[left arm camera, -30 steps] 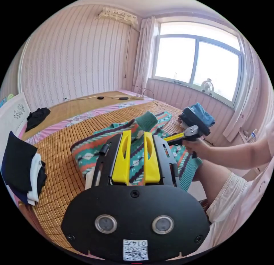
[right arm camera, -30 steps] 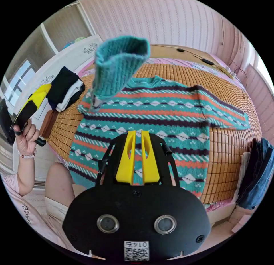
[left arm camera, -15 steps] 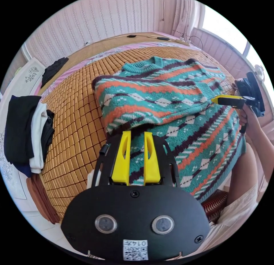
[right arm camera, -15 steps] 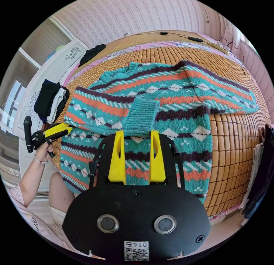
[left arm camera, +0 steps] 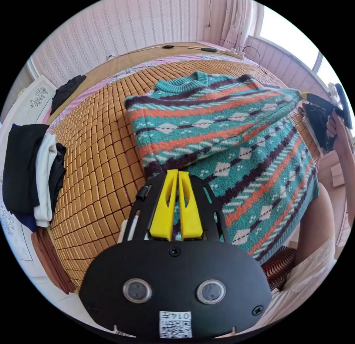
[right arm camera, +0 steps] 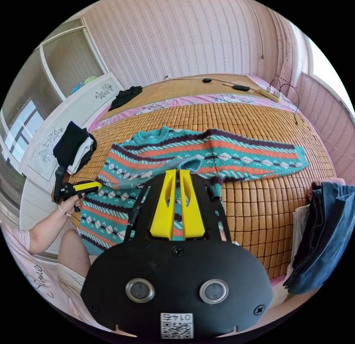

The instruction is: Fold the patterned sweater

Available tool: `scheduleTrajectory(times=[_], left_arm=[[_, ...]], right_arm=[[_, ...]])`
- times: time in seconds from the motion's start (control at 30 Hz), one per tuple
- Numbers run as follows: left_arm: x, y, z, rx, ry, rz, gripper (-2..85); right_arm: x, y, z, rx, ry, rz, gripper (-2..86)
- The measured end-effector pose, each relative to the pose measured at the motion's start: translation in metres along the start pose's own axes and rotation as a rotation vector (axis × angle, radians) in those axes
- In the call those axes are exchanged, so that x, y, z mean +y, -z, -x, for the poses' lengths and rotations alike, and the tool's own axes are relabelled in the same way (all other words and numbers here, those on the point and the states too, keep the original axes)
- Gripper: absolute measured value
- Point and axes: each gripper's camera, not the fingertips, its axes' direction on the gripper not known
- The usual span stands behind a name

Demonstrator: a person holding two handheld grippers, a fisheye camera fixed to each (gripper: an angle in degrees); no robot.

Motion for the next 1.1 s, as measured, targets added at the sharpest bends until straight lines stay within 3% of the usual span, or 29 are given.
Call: scheduleTrajectory(times=[0.17, 0.33, 0.63, 0.77, 0.97, 1.1], left_arm=[[-0.014, -0.022, -0.014, 0.045, -0.026, 0.032, -0.9], [-0.024, -0.032, -0.024, -0.004, -0.1, 0.049, -1.0], [-0.041, -0.042, -0.031, -0.042, -0.144, 0.113, -0.9], [-0.028, -0.004, -0.027, -0.007, -0.171, 0.015, -0.8], [-0.046, 0.001, -0.047, 0.1, -0.235, -0.042, -0.8], [-0.079, -0.017, -0.075, 0.175, -0.279, -0.062, -0.7]], right_arm=[[0.023, -0.072, -0.054, 0.049, -0.112, 0.335, 0.5], [0.033, -0.071, -0.05, 0.107, -0.094, 0.233, 0.9], [0.037, -0.055, -0.066, 0.032, -0.124, 0.169, 0.9], [0.033, -0.026, -0.07, 0.051, -0.125, 0.131, 1.0], [0.007, -0.004, -0.122, 0.064, -0.277, 0.06, 14.4], [-0.025, -0.016, -0.156, 0.097, -0.425, 0.038, 16.3]])
